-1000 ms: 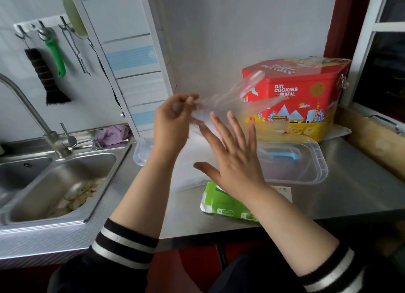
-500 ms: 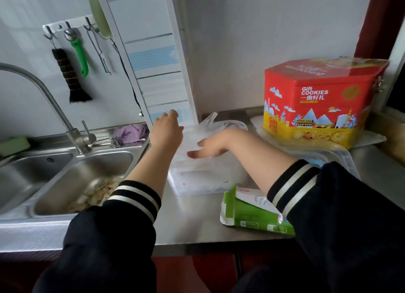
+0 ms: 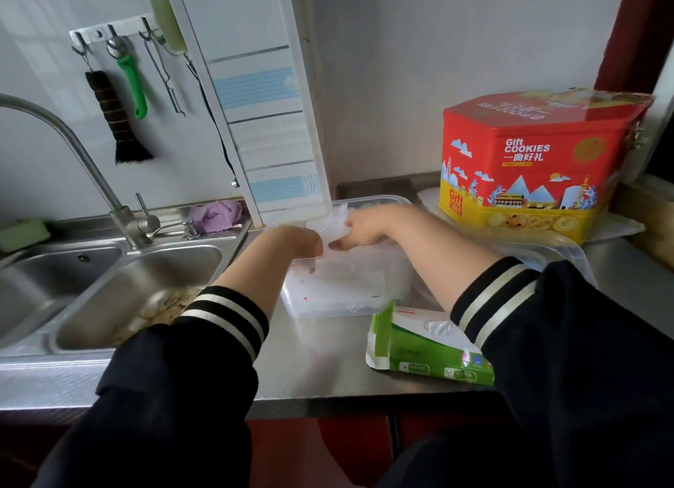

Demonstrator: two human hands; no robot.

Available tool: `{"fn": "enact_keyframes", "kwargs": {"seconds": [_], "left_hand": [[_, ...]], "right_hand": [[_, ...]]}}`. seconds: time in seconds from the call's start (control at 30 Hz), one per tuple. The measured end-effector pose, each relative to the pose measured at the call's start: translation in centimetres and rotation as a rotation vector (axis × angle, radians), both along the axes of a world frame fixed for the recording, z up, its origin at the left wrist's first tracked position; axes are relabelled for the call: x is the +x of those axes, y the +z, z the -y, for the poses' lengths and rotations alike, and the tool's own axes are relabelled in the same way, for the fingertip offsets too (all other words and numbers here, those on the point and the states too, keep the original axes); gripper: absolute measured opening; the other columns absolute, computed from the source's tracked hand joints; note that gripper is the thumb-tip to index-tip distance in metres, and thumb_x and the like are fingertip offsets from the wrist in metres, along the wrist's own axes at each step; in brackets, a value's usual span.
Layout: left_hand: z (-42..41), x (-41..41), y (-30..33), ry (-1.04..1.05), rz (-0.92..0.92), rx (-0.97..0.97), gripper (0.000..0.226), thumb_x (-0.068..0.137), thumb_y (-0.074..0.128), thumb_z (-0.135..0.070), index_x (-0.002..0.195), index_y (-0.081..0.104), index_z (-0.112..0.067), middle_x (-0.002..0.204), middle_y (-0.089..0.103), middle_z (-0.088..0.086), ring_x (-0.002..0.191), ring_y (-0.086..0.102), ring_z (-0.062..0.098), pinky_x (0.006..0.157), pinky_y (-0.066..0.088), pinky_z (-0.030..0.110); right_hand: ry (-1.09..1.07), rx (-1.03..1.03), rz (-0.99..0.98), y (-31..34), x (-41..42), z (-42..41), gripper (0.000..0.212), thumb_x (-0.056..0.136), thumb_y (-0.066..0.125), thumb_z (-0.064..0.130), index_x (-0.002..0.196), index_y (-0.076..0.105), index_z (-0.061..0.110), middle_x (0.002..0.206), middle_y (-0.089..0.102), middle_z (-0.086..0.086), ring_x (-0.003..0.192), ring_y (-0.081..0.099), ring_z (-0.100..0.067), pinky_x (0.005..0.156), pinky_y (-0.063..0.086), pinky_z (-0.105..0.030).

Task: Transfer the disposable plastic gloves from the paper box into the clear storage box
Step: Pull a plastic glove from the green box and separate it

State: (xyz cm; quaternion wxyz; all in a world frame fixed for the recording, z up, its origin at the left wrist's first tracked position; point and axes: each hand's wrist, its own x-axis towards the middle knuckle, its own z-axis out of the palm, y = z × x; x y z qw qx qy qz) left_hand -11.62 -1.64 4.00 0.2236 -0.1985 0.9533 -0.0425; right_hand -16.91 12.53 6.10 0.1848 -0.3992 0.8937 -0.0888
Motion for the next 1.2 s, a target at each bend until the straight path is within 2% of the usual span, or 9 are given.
{"fn": "enact_keyframes", "kwargs": {"seconds": [0.1, 0.2, 0.37, 0.5, 0.7, 0.83, 0.93, 1.0, 1.2], "left_hand": [[0.7, 0.3, 0.1, -0.061, -0.111, 0.02, 0.047, 0.09, 0.06, -0.007, 0.135, 0.053, -0.018, 0.137, 0.051, 0.003, 0.124, 0.049, 0.027, 0.107, 0.038, 0.037], [0.4, 1.6, 1.2, -0.118, -0.298, -0.016, 0.031, 0.095, 0.053, -0.008, 0.124, 0.063, -0.015, 0.127, 0.061, 0.003, 0.118, 0.056, 0.026, 0.101, 0.043, 0.034], [-2.6, 5.7, 2.7, -0.136, -0.432, 0.283, 0.039, 0.096, 0.048, -0.048, 0.106, 0.07, -0.017, 0.1, 0.066, -0.006, 0.095, 0.061, 0.014, 0.093, 0.045, 0.032], [-3.6, 8.0, 0.8, -0.086, -0.559, 0.424, 0.028, 0.085, 0.071, -0.037, 0.109, 0.069, -0.023, 0.102, 0.066, -0.011, 0.096, 0.061, 0.005, 0.089, 0.044, 0.023], [-6.0, 7.6, -0.8, 0.006, -0.732, 0.367, 0.03, 0.088, 0.068, -0.035, 0.114, 0.069, -0.021, 0.098, 0.062, -0.01, 0.088, 0.058, 0.011, 0.065, 0.04, 0.018], [-7.4, 7.3, -1.8, -0.028, -0.78, 0.228, 0.042, 0.09, 0.064, -0.039, 0.128, 0.061, -0.021, 0.122, 0.065, 0.0, 0.109, 0.059, 0.023, 0.083, 0.042, 0.027], [-9.2, 7.9, -3.5, -0.329, -1.158, 0.039, 0.042, 0.089, 0.065, -0.033, 0.126, 0.061, -0.014, 0.124, 0.061, 0.006, 0.111, 0.055, 0.026, 0.09, 0.045, 0.037], [-11.2, 8.3, -5.3, -0.495, -1.379, 0.102, 0.025, 0.092, 0.063, -0.024, 0.112, 0.068, -0.009, 0.109, 0.066, 0.006, 0.099, 0.06, 0.026, 0.082, 0.05, 0.037], [-14.5, 7.6, -11.6, -0.267, -0.922, 0.64, 0.066, 0.078, 0.07, -0.053, 0.134, 0.051, -0.024, 0.125, 0.06, -0.014, 0.116, 0.052, 0.008, 0.099, 0.041, 0.032]], "right_hand": [[-0.193, -0.301, 0.081, 0.7, -1.1, -0.9, 0.036, 0.094, 0.054, 0.045, 0.101, 0.059, 0.011, 0.105, 0.066, -0.009, 0.087, 0.068, -0.025, 0.08, 0.057, -0.036], [-0.302, -0.545, 0.1, 1.3, -1.2, -2.7, 0.03, 0.099, 0.05, 0.03, 0.105, 0.063, 0.004, 0.092, 0.07, -0.011, 0.083, 0.07, -0.027, 0.082, 0.058, -0.041], [-0.318, -0.805, 0.083, -0.2, 0.8, -7.9, 0.018, 0.097, 0.053, 0.027, 0.084, 0.061, 0.018, 0.067, 0.067, -0.003, 0.058, 0.064, -0.016, 0.07, 0.059, -0.039], [-0.286, -0.708, 0.232, -3.0, 3.0, -11.5, 0.021, 0.094, 0.06, 0.031, 0.085, 0.063, 0.012, 0.066, 0.068, -0.003, 0.058, 0.063, -0.013, 0.068, 0.057, -0.037], [-0.305, -0.5, 0.196, -8.1, 4.0, -13.7, 0.017, 0.082, 0.072, 0.042, 0.085, 0.067, 0.026, 0.083, 0.067, 0.011, 0.083, 0.063, -0.014, 0.079, 0.05, -0.034], [-0.312, -0.407, 0.157, -9.3, 4.4, -14.4, 0.024, 0.08, 0.073, 0.045, 0.098, 0.068, 0.029, 0.092, 0.057, 0.018, 0.093, 0.058, -0.009, 0.06, 0.044, -0.024], [-0.339, -0.438, 0.119, -9.8, 4.6, -14.5, 0.022, 0.078, 0.075, 0.045, 0.095, 0.07, 0.031, 0.091, 0.058, 0.016, 0.091, 0.059, -0.01, 0.06, 0.043, -0.023], [-0.372, -0.47, 0.111, -10.1, 4.7, -14.4, 0.014, 0.078, 0.076, 0.042, 0.083, 0.071, 0.03, 0.086, 0.065, 0.012, 0.081, 0.061, -0.012, 0.065, 0.046, -0.025], [-0.344, -0.579, -0.023, -11.4, 4.9, -14.3, 0.013, 0.083, 0.071, 0.031, 0.075, 0.069, 0.021, 0.08, 0.064, 0.005, 0.074, 0.061, -0.016, 0.069, 0.048, -0.035]]}}
